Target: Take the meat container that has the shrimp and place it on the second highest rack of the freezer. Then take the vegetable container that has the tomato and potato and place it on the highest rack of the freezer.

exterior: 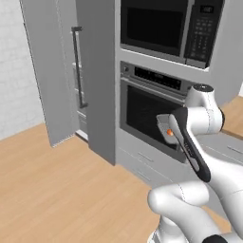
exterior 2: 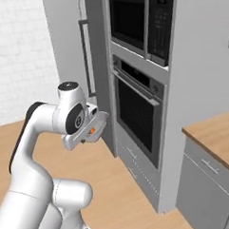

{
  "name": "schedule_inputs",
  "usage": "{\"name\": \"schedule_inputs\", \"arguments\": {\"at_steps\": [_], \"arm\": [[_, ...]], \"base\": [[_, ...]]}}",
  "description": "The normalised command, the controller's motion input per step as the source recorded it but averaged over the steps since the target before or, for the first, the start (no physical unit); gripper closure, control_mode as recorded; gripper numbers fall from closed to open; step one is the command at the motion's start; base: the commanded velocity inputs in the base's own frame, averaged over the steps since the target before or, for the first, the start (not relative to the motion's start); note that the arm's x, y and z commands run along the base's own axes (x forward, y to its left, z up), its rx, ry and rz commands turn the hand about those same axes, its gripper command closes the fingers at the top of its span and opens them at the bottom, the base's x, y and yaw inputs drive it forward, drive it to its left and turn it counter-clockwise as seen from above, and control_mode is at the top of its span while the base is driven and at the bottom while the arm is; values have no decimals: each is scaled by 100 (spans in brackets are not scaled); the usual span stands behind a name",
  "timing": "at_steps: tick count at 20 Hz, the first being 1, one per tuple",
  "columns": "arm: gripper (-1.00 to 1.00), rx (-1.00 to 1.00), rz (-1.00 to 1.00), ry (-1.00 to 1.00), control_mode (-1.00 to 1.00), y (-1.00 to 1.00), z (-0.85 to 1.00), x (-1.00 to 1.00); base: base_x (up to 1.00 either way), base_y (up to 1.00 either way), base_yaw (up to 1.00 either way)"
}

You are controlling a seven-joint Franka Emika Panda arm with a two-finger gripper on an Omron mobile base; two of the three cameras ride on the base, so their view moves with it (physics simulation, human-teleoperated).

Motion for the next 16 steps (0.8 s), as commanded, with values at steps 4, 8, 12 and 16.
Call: {"name": "schedule_inputs", "arguments": {"at_steps": [4, 8, 12, 16], "arm": [[100, 0, 0, 0, 100, 0, 0, 0], [100, 0, 0, 0, 100, 0, 0, 0], [100, 0, 0, 0, 100, 0, 0, 0], [100, 0, 0, 0, 100, 0, 0, 0]], "base": [[72, 80, 6], [73, 98, 0], [52, 100, -2], [62, 100, -14]]}}
